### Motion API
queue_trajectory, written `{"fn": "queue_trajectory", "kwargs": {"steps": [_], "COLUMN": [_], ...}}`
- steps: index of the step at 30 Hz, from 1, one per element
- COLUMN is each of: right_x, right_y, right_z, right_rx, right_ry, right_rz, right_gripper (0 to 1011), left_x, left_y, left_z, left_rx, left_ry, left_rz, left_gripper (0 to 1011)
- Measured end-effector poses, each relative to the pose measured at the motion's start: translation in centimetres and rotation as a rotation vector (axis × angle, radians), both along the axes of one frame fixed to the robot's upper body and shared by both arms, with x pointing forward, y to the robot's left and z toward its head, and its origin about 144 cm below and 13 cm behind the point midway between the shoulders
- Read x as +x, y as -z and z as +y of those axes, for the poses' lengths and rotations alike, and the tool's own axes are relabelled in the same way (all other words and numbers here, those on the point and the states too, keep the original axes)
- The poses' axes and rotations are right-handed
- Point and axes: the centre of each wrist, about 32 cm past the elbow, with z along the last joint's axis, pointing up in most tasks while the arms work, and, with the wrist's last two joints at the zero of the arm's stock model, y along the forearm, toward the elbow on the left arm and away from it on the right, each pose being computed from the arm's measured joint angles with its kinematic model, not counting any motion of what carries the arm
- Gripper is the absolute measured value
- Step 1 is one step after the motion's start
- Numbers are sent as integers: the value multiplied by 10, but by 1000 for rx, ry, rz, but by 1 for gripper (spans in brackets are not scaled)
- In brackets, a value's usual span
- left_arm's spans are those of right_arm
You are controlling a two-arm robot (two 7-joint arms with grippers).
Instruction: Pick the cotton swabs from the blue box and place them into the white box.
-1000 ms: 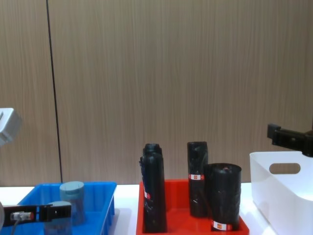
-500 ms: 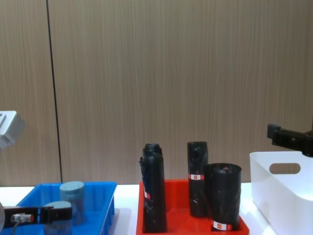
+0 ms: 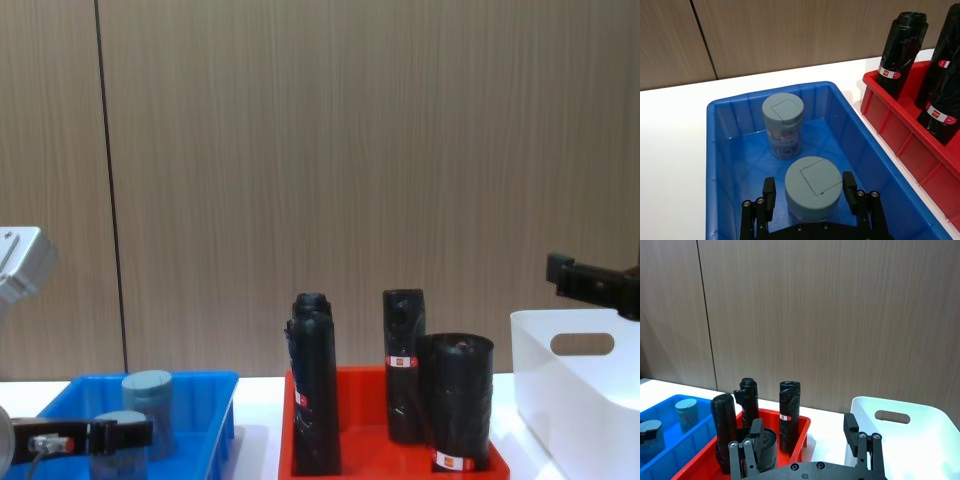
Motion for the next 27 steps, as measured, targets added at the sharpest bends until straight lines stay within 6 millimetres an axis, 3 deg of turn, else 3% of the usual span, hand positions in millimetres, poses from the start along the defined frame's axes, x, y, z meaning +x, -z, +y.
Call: {"fn": "queue_trajectory", "kwargs": {"steps": [8, 18, 27], "right_x": [0, 0, 0], "right_y": [0, 0, 0], "right_z": [0, 0, 0], "right_rx": [0, 0, 0], "right_ry": [0, 0, 0], "right_rz": [0, 0, 0], "right_gripper": [1002, 1002, 1002], "left_x": [2, 0, -8], "left_y": [0, -4, -20], "left_z": [1, 2, 1], "left_rx": [2, 15, 37], "left_ry": [11, 15, 34], "left_rz": [-9, -48, -150], "left_gripper": [666, 660, 660]}}
